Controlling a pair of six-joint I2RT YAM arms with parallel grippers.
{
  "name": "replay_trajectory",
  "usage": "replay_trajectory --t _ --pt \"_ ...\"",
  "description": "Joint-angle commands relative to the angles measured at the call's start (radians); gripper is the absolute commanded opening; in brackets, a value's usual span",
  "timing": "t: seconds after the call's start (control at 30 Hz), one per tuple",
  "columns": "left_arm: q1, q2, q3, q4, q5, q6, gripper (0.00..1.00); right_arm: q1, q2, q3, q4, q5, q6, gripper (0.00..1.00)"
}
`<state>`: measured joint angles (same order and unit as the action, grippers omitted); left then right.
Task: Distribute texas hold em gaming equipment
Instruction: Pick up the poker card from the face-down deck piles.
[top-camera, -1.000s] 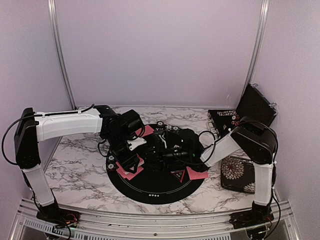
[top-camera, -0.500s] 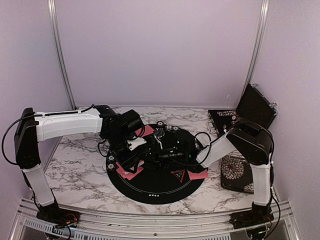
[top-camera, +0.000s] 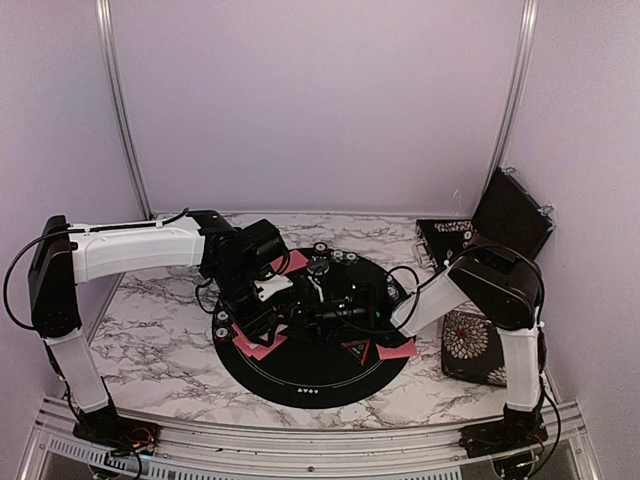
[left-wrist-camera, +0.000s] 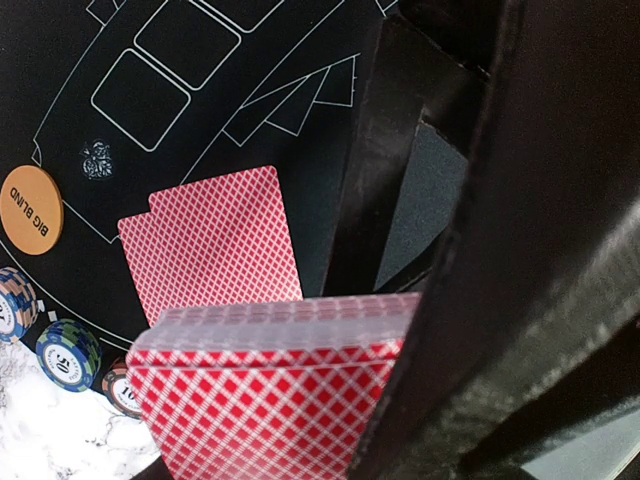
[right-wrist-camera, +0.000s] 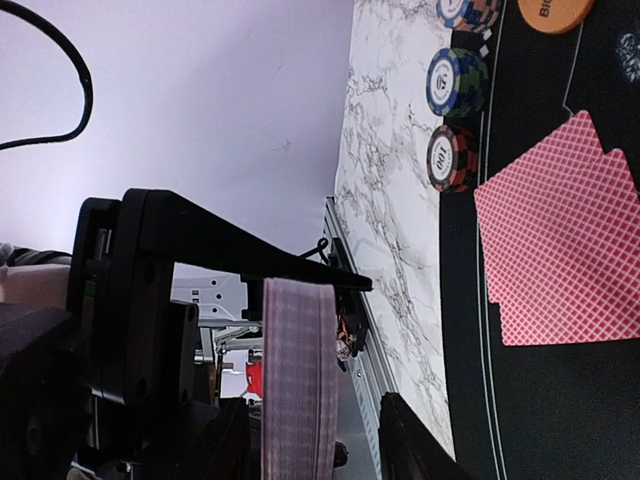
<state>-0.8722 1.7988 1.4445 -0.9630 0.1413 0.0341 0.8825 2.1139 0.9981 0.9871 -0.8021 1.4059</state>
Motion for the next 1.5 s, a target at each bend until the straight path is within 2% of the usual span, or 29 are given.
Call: replay_trajectory --t 0.0,0.5,1.47 --pt "0.002 -0.036 -0.003 -0.010 0.014 0.009 0.55 0.009 0.013 0.028 -0.021 0.012 -0.025 0.42" --pt "0.002 -0.041 -0.007 -0.009 0.018 0.009 0.55 -0.013 -0.035 0.005 -0.128 0.049 -0.091 0.34" --pt "0.004 -0.043 -0.010 -0.008 0.015 0.009 0.55 -0.033 -0.103 -0.034 -0.146 0.060 -0.110 0.33"
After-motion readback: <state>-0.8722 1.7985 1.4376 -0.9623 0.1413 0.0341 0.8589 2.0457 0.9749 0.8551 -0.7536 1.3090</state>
